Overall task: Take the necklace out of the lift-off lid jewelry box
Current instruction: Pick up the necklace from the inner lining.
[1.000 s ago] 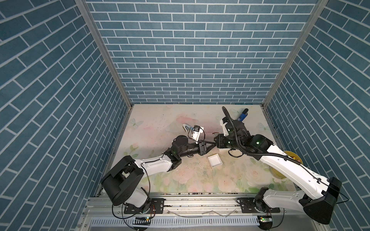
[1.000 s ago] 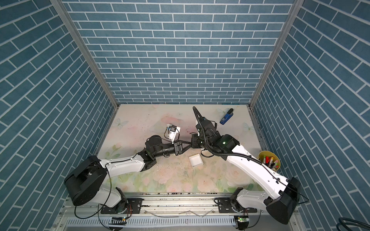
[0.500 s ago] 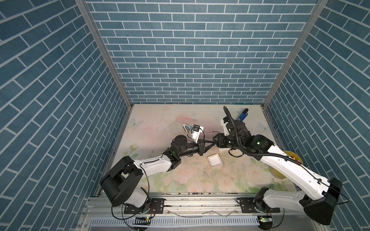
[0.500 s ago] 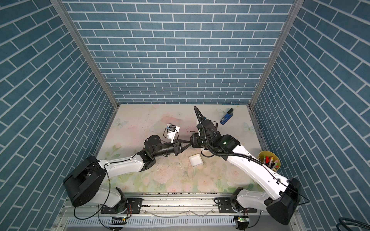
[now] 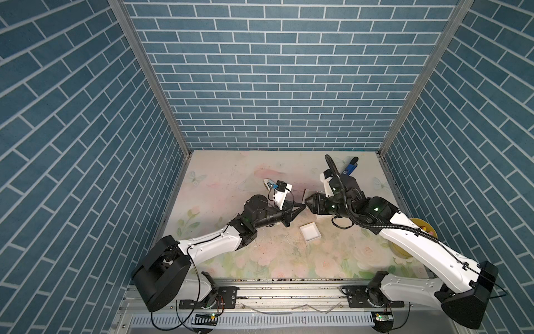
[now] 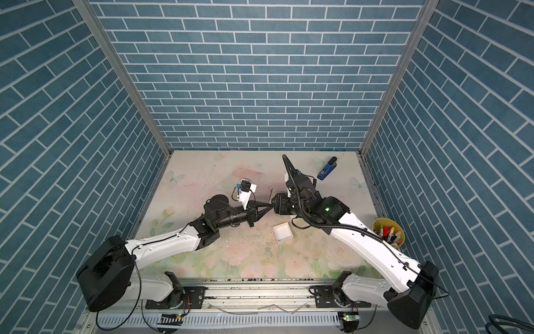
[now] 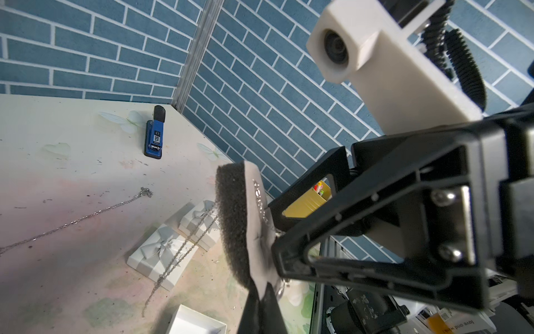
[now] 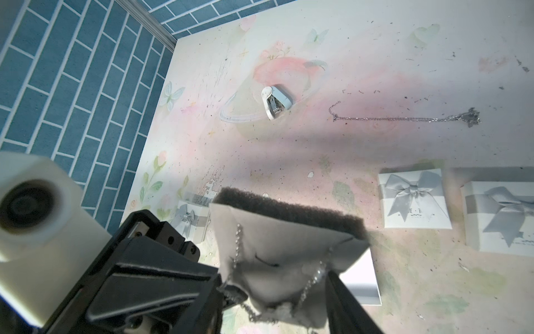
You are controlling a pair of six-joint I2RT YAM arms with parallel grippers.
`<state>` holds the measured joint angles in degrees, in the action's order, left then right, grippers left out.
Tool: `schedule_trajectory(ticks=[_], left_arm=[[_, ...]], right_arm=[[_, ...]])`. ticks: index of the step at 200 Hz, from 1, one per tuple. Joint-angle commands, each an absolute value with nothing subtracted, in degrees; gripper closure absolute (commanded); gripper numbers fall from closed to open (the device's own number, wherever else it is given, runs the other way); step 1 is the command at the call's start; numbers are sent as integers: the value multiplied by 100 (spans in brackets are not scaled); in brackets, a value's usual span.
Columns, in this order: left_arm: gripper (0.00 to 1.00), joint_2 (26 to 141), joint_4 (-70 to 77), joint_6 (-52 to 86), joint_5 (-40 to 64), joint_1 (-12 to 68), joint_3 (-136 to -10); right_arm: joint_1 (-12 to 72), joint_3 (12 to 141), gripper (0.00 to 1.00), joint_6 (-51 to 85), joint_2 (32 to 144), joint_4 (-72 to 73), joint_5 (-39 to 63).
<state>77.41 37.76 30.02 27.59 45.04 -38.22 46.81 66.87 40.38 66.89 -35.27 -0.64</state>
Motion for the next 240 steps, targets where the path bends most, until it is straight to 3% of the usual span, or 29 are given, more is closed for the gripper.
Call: schedule_trajectory(ticks=[1, 76, 152, 240], left_arm=[[100, 7539, 3379, 2496, 2559, 4543, -3812], [100, 6954, 2547, 1737, 2026, 4613, -3906], [100, 6284, 1400, 1025, 1277, 4614, -4311], [100, 5985, 1081, 1085, 1484, 4610, -4834]], right_arm=[[4676, 6610, 43, 4166, 6507, -3498, -119], [4678, 6566, 46, 4074, 6378, -3505, -193], [4676, 5947, 50, 2802, 5594, -2798, -255], [4678, 5261, 41, 2094, 5613, -1624, -4]])
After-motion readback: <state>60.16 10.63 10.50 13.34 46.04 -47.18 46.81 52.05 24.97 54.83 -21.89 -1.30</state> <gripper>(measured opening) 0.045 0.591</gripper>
